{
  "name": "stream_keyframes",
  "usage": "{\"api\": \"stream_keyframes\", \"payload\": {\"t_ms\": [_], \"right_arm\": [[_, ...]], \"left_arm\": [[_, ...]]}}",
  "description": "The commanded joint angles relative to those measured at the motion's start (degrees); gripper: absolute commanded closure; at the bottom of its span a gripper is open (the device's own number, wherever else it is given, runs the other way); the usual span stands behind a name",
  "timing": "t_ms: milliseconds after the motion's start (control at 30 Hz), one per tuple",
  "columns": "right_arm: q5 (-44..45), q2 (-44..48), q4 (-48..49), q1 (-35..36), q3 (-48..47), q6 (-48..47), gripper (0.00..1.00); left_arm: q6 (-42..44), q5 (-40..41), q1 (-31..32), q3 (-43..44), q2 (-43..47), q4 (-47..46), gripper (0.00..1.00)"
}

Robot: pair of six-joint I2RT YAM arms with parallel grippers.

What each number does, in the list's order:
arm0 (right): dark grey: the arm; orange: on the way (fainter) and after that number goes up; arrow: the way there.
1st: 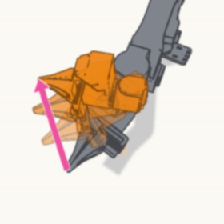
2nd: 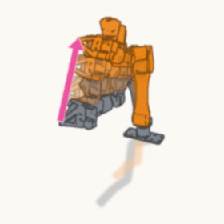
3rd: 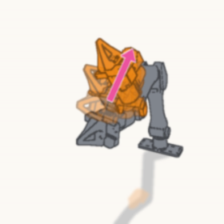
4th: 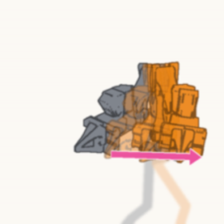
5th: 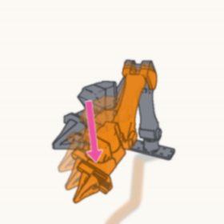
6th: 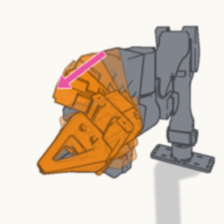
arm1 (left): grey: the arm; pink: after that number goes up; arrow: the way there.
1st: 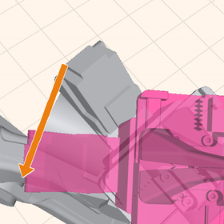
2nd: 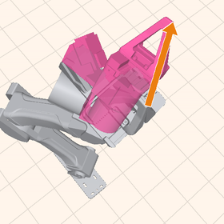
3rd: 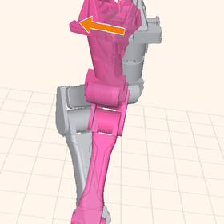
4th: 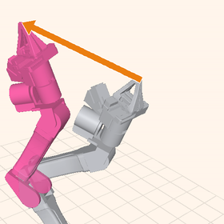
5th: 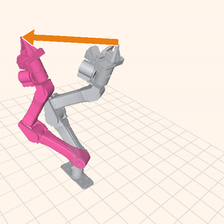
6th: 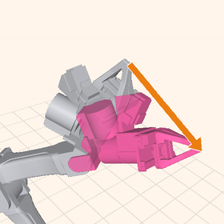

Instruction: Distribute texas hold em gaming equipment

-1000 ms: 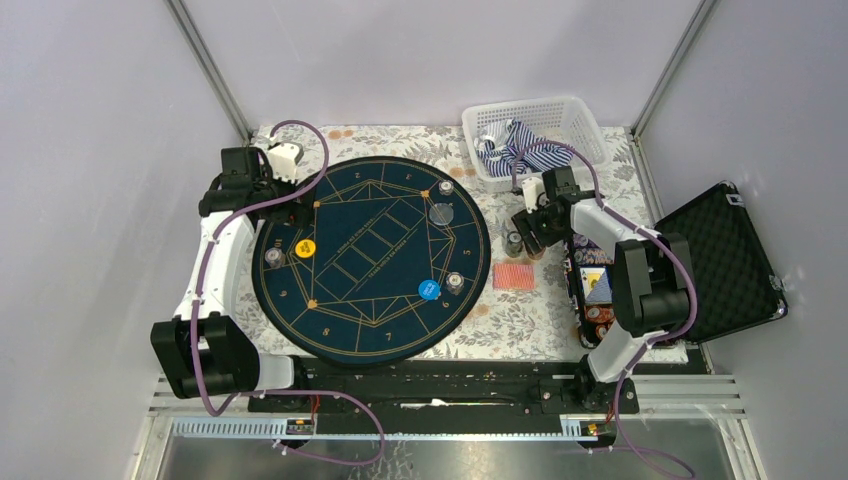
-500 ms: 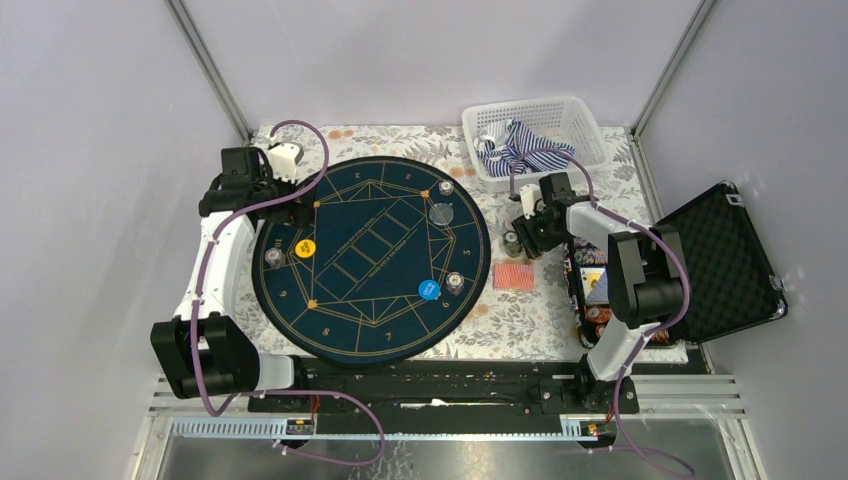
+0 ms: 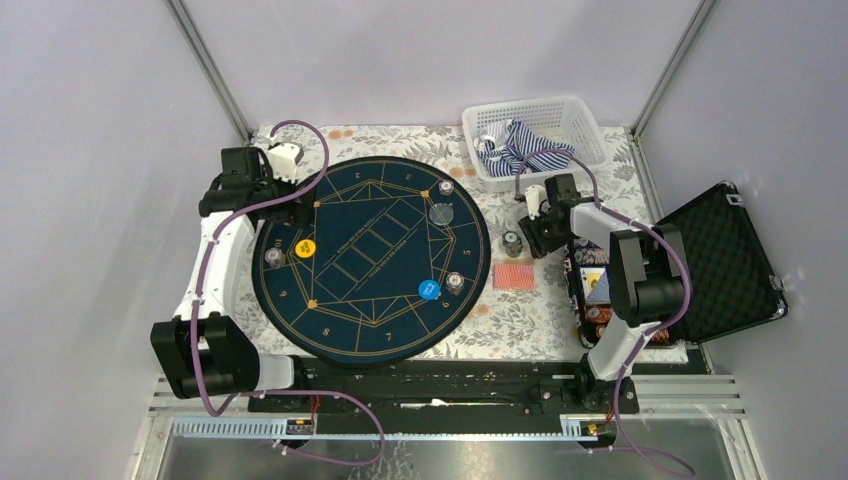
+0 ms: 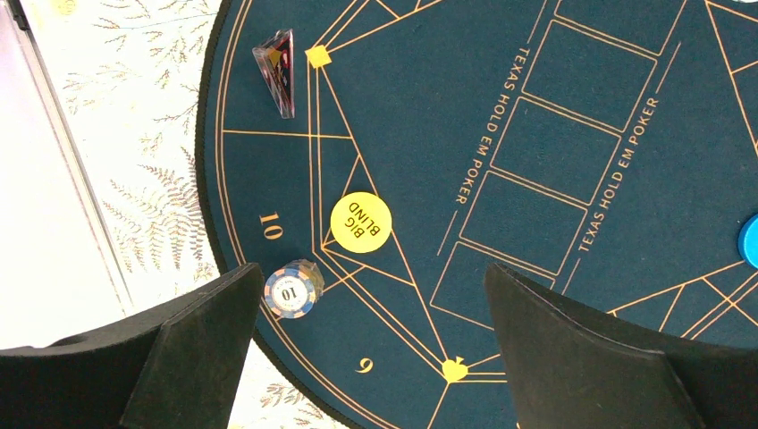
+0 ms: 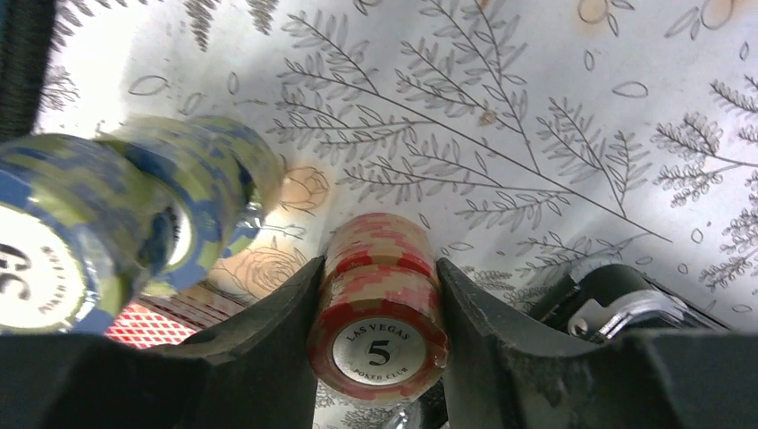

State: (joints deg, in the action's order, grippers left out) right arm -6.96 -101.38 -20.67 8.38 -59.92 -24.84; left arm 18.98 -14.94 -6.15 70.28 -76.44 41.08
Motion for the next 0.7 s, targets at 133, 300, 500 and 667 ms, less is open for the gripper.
{"api": "stream_keyframes", "payload": {"t_ms": [133, 300, 500, 667], "right_arm": [[-3.28, 6.28, -8.23, -1.48, -6.58, -1.14, 0.75], [-6.51, 6.92, -14.67, -0.72, -15.57, -0.49, 0.76], [-5.53, 4.62, -20.27, 7.14, -27.83, 0.65, 0.76], [-4.44, -0.49, -21.94, 16.53, -37.35, 2.87, 0.76]], "left_arm": [[-0.47, 0.02, 0.24, 1.02, 0.87, -0.56, 0.01], [-0.80, -0.36, 0.25, 1.22, -0.04, -0.37, 0.01], [-1.99, -2.47, 0.06, 2.03, -1.86, 0.45, 0.01], [-2.68, -4.23, -0.80, 2.49, -2.59, 0.42, 0.01]]}}
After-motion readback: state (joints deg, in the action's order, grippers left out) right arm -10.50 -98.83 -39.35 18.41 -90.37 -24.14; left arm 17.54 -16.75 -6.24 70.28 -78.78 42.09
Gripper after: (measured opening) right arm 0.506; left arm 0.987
